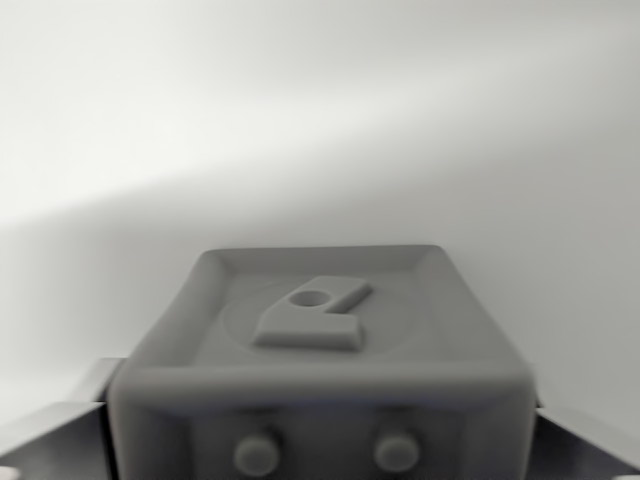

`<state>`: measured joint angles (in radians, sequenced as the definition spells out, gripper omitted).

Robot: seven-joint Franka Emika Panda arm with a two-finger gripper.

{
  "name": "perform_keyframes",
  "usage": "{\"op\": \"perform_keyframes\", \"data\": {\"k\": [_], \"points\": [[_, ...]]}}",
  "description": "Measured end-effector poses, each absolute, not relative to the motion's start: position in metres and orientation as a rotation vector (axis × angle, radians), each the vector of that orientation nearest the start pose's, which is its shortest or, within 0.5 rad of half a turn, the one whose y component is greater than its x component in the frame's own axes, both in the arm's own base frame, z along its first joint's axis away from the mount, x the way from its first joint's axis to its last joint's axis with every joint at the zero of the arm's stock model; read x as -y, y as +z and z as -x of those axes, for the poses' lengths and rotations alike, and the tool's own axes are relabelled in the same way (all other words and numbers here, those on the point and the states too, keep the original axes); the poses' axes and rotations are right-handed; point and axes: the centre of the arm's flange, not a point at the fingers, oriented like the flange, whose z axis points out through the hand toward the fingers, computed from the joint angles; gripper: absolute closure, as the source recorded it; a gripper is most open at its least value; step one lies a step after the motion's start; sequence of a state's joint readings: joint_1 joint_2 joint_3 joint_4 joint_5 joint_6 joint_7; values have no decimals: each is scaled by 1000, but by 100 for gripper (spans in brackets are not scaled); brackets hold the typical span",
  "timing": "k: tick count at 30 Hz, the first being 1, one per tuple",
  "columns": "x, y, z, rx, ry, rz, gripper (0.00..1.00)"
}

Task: Destack cube

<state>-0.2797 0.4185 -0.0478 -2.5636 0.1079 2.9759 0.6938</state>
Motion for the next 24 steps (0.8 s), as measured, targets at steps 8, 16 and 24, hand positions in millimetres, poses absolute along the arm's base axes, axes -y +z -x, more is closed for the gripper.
{"op": "perform_keyframes", "data": {"k": [8,16,24], "points": [[149,115,-407,-1675,7,2661,0],[149,115,-407,-1675,7,2661,0],[149,115,-407,-1675,7,2661,0]]}}
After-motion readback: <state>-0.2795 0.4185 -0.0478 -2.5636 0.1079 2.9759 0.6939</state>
